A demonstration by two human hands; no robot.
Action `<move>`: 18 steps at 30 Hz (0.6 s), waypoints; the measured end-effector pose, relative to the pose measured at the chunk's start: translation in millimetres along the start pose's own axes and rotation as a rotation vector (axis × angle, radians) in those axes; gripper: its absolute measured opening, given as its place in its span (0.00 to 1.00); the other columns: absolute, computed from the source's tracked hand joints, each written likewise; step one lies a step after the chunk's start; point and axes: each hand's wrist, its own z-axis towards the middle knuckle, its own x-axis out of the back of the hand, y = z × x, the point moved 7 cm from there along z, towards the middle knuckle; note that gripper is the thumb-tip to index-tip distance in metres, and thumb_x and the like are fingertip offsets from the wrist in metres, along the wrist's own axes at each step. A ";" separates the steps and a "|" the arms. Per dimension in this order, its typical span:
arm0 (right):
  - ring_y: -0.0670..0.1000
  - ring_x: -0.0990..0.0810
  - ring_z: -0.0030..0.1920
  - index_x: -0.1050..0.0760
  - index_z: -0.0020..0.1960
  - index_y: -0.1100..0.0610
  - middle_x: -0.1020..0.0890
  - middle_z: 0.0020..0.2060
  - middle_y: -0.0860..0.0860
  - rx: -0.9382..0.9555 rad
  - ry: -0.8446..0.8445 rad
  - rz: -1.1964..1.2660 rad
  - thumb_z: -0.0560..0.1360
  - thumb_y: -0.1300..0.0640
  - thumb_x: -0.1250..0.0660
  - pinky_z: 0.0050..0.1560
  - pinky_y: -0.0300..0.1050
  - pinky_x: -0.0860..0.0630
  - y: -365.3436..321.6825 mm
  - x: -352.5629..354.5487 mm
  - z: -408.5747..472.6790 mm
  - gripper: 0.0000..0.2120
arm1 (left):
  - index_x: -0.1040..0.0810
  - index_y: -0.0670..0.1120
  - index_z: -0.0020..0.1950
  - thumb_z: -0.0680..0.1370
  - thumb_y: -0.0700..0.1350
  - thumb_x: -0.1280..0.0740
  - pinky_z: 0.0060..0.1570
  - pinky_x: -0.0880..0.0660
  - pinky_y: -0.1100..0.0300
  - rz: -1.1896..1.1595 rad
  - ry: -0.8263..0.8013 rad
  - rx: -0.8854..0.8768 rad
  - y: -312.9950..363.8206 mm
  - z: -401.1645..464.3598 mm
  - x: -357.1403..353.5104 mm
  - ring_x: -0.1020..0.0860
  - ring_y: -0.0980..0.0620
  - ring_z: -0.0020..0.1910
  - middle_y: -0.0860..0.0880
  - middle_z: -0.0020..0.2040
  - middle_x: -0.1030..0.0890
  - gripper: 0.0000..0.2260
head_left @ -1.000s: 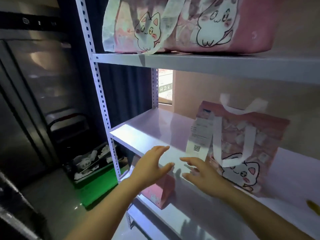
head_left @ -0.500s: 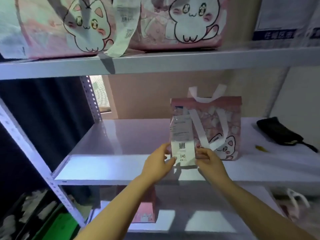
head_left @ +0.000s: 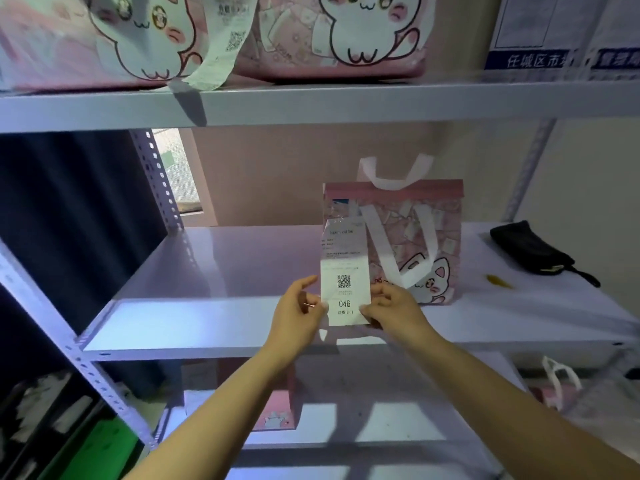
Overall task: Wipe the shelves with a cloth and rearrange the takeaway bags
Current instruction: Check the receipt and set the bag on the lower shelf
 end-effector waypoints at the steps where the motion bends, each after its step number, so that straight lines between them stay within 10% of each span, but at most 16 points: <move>1: 0.56 0.17 0.50 0.26 0.52 0.60 0.16 0.47 0.59 0.002 -0.017 -0.009 0.74 0.70 0.34 0.52 0.58 0.20 0.0 0.4 -0.6 0.10 | 0.30 0.46 0.68 0.77 0.37 0.33 0.38 0.25 0.70 -0.007 0.000 -0.001 0.9 -1.5 -0.1 0.21 0.55 0.39 0.50 0.40 0.19 0.21; 18: 0.52 0.19 0.43 0.21 0.51 0.57 0.17 0.46 0.60 -0.222 -0.507 -0.315 0.75 0.62 0.32 0.51 0.47 0.23 78.4 -92.5 -27.6 0.05 | 0.23 0.54 0.53 0.78 0.41 0.33 0.51 0.21 0.50 0.126 0.093 0.267 -112.6 -93.5 74.5 0.19 0.51 0.43 0.49 0.42 0.18 0.08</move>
